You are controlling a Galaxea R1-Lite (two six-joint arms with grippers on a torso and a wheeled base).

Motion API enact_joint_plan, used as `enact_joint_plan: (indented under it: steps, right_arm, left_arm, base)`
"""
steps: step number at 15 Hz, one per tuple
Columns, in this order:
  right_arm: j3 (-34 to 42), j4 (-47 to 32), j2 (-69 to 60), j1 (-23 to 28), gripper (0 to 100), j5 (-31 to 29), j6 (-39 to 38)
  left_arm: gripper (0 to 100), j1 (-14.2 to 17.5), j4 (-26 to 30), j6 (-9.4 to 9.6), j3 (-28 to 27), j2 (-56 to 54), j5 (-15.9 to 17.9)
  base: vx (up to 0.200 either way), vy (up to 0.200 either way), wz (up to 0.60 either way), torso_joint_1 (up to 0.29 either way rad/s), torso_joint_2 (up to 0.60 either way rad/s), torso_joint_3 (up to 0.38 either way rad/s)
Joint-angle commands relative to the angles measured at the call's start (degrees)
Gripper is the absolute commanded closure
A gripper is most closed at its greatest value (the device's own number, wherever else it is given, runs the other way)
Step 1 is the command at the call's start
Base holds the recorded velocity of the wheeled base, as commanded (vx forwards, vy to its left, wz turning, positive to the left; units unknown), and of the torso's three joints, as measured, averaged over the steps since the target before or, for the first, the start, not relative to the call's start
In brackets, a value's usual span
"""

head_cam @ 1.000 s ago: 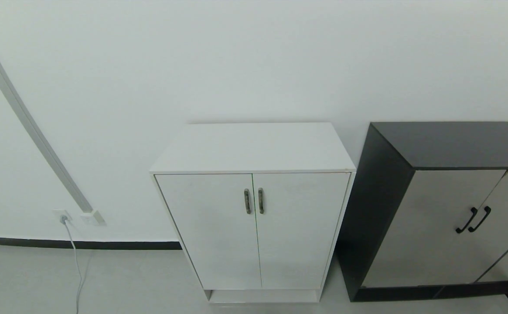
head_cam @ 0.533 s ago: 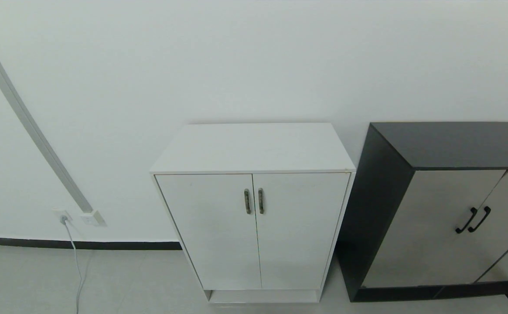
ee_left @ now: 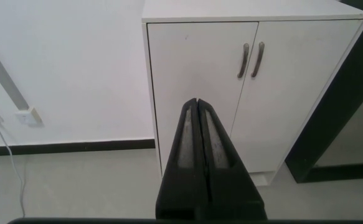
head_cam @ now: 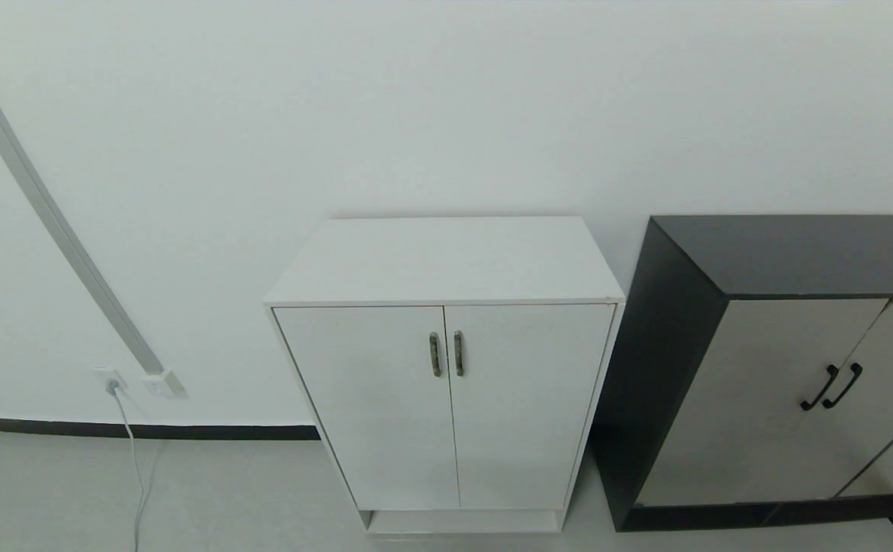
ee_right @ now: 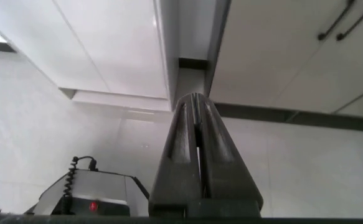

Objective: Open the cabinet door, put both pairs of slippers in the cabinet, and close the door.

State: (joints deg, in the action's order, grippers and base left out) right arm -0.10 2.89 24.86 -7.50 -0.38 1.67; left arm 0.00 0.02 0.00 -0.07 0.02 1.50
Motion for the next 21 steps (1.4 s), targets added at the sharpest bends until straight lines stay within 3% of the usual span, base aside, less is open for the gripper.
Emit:
enact_joint_plan:
  steps: [1, 3, 5, 6, 8, 11, 14, 17, 21]
  right_arm:
    - [0.1, 0.01, -0.34, -3.05, 100, -0.06, 0.18]
    - [0.1, -0.16, -0.07, -9.73, 100, -2.08, -0.53]
    - [-0.17, -0.34, -0.77, -14.83, 100, -10.43, -1.05]
    - [-0.25, -0.34, -0.86, -14.83, 100, -13.42, -0.18]
    - [-0.17, -0.43, -3.15, -11.4, 100, -13.16, 0.09]
    - [-0.17, -0.43, -10.0, -1.12, 100, -13.07, 0.18]
    - [-0.17, -0.43, -16.86, -0.5, 100, -13.07, 0.09]
    - [-0.25, -0.43, -19.93, 4.51, 100, -13.07, 0.53]
    - [-0.34, -0.43, -24.86, 7.41, 100, -13.6, -0.53]
  left_arm:
    - [100, 0.0, -0.02, 0.0, 0.07, 0.06, -0.01]
    - [100, 0.0, -0.02, -0.09, -0.01, 0.06, -0.01]
    - [100, 0.0, 0.06, -0.18, 0.07, 0.06, -0.01]
    - [100, 0.0, -0.02, -0.09, -0.01, 0.06, -0.09]
    - [100, 0.0, -0.02, -0.18, 0.07, 0.06, -0.09]
    - [100, 0.0, 0.06, 0.0, -0.01, 0.06, -0.01]
    - [100, 0.0, 0.06, 0.0, -0.01, -0.02, -0.01]
    - [100, 0.0, 0.06, 0.0, -0.01, 0.06, -0.01]
    - [100, 0.0, -0.02, 0.0, 0.07, 0.06, -0.01]
  base:
    - [0.0, 0.0, 0.0, 0.0, 0.0, 0.0]
    - [0.0, 0.0, 0.0, 0.0, 0.0, 0.0]
    - [0.0, 0.0, 0.0, 0.0, 0.0, 0.0]
    - [0.0, 0.0, 0.0, 0.0, 0.0, 0.0]
    - [0.0, 0.0, 0.0, 0.0, 0.0, 0.0]
    - [0.0, 0.0, 0.0, 0.0, 0.0, 0.0]
    - [0.0, 0.0, 0.0, 0.0, 0.0, 0.0]
    - [0.0, 0.0, 0.0, 0.0, 0.0, 0.0]
    - [0.0, 0.0, 0.0, 0.0, 0.0, 0.0]
